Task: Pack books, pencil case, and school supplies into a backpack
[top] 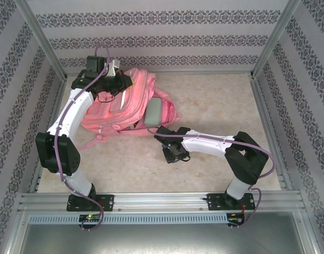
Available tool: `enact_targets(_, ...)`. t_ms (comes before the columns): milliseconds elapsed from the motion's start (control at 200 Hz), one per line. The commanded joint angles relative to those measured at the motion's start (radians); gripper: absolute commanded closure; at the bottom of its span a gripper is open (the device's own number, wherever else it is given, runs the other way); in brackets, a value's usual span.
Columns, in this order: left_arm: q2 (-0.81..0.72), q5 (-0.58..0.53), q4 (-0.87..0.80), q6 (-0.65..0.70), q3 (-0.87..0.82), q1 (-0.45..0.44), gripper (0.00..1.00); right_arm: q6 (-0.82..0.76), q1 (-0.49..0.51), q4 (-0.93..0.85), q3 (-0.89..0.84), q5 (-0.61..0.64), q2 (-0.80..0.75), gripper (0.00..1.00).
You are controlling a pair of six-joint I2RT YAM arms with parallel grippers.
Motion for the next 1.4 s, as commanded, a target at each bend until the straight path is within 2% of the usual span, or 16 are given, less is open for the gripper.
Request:
enact_targets(0, -0.022, 0.06, 0.087, -0.005, 0.037, 0.0, 1.0, -0.009, -0.032, -0.001, -0.019, 0.046, -0.057, 0.6)
enact_targets(255, -0.02, 0.059, 0.081, 0.001, 0.05, 0.0, 1.0, -0.047, -0.118, 0.005, 0.03, 0.022, -0.181, 0.61)
enact_targets(445, -0.073, -0.006, 0.133, -0.021, 0.012, 0.004, 1.0, -0.115, -0.192, 0.029, 0.177, -0.022, -0.166, 0.61)
enact_targets(595, -0.109, 0.002, 0.22, -0.081, -0.018, 0.016, 1.0, -0.119, -0.237, 0.098, 0.309, -0.11, -0.072, 0.61)
enact_targets(844, -0.115, 0.058, 0.331, -0.19, -0.033, 0.026, 1.0, -0.068, -0.237, 0.174, 0.588, -0.237, 0.213, 0.6)
enact_targets(1179, -0.106, 0.067, 0.325, -0.205, -0.003, 0.028, 1.0, 0.057, -0.211, 0.225, 0.888, -0.393, 0.511, 0.59)
enact_targets(1214, -0.106, 0.067, 0.322, -0.205, -0.002, 0.027, 1.0, 0.058, -0.205, 0.214, 0.918, -0.402, 0.535, 0.56)
enact_targets(1294, -0.105, 0.067, 0.305, -0.194, 0.005, 0.027, 1.0, 0.061, -0.196, 0.178, 0.966, -0.401, 0.569, 0.39)
enact_targets(1394, -0.104, 0.068, 0.277, -0.173, 0.018, 0.027, 1.0, 0.065, -0.202, 0.18, 0.935, -0.384, 0.542, 0.19)
